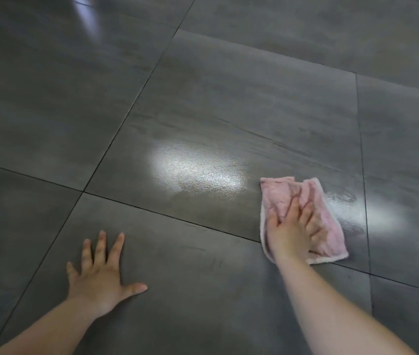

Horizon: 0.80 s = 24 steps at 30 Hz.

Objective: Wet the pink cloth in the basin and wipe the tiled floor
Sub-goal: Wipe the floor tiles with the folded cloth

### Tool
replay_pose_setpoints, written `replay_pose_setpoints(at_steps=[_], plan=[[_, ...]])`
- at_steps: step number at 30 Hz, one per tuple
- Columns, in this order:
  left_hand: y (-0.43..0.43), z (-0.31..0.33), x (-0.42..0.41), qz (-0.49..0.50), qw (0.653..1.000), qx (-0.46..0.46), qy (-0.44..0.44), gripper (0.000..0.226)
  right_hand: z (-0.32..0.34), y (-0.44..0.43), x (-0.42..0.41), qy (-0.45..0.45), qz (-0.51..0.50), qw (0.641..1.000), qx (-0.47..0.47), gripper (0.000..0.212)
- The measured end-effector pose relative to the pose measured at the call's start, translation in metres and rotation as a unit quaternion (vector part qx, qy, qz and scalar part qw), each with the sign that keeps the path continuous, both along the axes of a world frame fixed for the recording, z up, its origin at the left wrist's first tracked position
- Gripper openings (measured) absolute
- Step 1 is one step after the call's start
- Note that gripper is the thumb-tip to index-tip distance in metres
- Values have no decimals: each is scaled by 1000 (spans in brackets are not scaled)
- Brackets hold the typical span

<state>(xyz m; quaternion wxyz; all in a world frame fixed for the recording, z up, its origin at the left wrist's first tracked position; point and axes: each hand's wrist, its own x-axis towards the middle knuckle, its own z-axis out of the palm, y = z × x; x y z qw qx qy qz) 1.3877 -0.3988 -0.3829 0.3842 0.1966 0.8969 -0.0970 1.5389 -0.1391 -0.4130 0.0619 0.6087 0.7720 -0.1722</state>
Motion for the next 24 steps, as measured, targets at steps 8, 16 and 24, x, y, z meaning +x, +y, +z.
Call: replay_pose_setpoints(at_steps=[8, 16, 24], plan=[[4, -2, 29, 26, 964, 237, 115, 114, -4, -63, 1, 1, 511, 859, 11, 59], [45, -7, 45, -102, 983, 145, 37, 91, 11, 46, 145, 40, -72, 996, 18, 65], [40, -10, 44, -122, 982, 139, 36, 110, -14, -34, 62, -33, 198, 976, 79, 77]])
